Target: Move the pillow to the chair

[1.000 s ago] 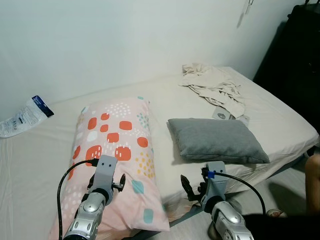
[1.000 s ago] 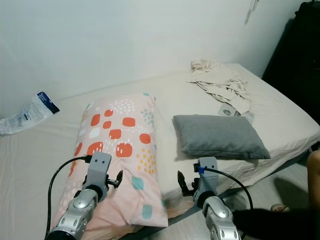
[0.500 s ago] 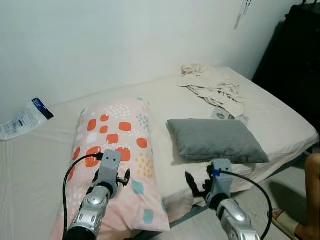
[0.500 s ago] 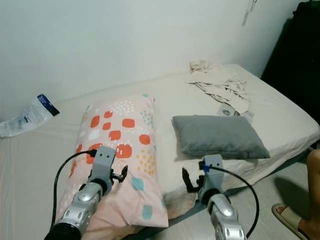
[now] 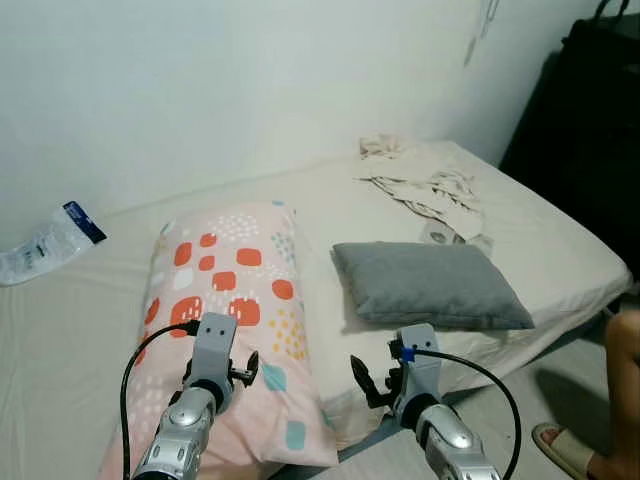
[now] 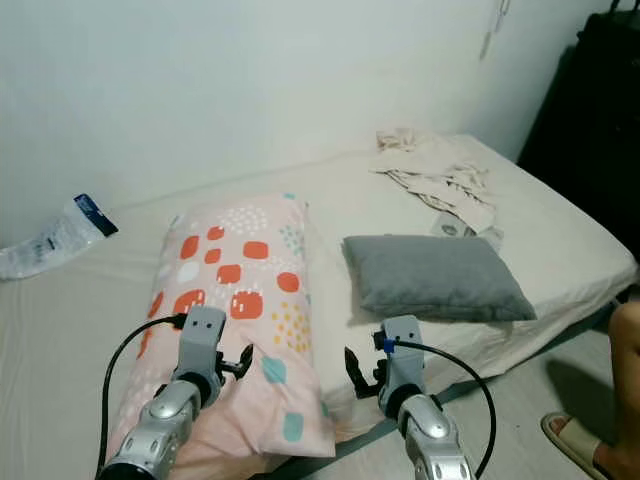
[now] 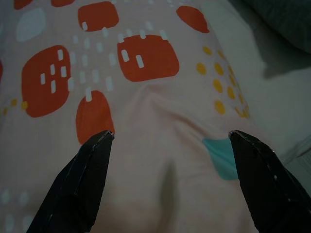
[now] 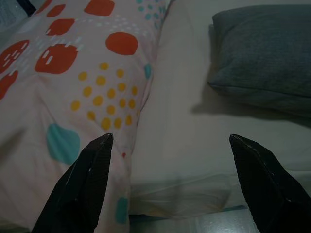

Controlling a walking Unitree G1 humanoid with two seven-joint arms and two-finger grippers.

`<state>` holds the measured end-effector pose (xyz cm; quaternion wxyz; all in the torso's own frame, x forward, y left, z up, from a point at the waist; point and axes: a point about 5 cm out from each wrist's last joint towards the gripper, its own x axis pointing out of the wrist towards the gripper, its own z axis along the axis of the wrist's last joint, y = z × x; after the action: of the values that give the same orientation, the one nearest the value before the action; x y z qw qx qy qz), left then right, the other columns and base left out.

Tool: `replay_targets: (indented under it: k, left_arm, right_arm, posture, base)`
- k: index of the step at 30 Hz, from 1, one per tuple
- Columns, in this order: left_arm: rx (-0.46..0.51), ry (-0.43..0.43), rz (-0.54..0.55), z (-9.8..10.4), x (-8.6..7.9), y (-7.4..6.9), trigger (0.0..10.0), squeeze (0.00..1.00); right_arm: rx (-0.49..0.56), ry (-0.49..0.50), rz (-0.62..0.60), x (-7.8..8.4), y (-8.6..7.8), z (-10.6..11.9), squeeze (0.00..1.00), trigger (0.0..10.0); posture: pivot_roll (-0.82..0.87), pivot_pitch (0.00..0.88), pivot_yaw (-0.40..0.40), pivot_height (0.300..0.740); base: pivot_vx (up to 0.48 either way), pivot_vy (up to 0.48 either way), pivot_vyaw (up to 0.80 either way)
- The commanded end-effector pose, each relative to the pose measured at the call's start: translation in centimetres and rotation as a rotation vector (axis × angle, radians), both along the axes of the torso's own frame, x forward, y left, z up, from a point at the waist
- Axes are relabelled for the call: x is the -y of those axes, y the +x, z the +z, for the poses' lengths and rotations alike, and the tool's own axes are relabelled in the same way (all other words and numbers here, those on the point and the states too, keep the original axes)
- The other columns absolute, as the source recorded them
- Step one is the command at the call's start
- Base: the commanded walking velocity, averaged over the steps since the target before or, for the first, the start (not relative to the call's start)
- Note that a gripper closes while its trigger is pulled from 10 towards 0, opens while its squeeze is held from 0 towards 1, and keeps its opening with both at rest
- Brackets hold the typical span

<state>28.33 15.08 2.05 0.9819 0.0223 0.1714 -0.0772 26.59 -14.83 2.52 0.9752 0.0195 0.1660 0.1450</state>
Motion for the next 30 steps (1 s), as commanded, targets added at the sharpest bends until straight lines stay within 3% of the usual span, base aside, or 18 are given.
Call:
replay_targets:
  k: [1, 8, 14, 24, 30]
  left_arm:
    - [-0.017, 0.018, 0.004, -0.4, -0.3, -0.4, 10.0, 0.00]
    - [-0.044, -0.002, 0.017, -0.7, -0.5, -0.6, 10.0, 0.00]
    - [0.019, 0.031, 0.107, 0.3, -1.6, 0.0, 10.0, 0.00]
    - [0.000, 0.049, 0.061, 0.4, -1.8, 0.2, 10.0, 0.00]
    - [-0.052, 0.097, 0.008, -0.8, -1.2, -0.5, 10.0, 0.00]
  right_arm:
    - [-0.032, 0.007, -0.013, 0.2, -0.2, -0.5, 0.00, 10.0]
    - [-0.044, 0.010, -0.017, 0.0, -0.4, -0.8, 0.00, 10.0]
    - [-0.046, 0.025, -0.025, -0.2, -0.4, -0.9, 0.00, 10.0]
    - [-0.057, 0.050, -0.052, -0.4, -0.3, -1.1, 0.00, 10.0]
    - [-0.052, 0.052, -0.073, -0.2, 0.3, -0.7, 0.00, 10.0]
  posture:
    - [-0.01, 0.057, -0.034, 0.740]
    - [-0.01, 0.070, -0.028, 0.740]
    - [0.00, 0.070, -0.015, 0.740]
    - [0.02, 0.081, -0.010, 0.740]
    - [0.02, 0.087, -0.019, 0.740]
  base:
    - [0.000, 0.000, 0.00]
    - [0.000, 0.000, 0.00]
    - [0.000, 0.000, 0.00]
    - [0.000, 0.000, 0.00]
    - [0.000, 0.000, 0.00]
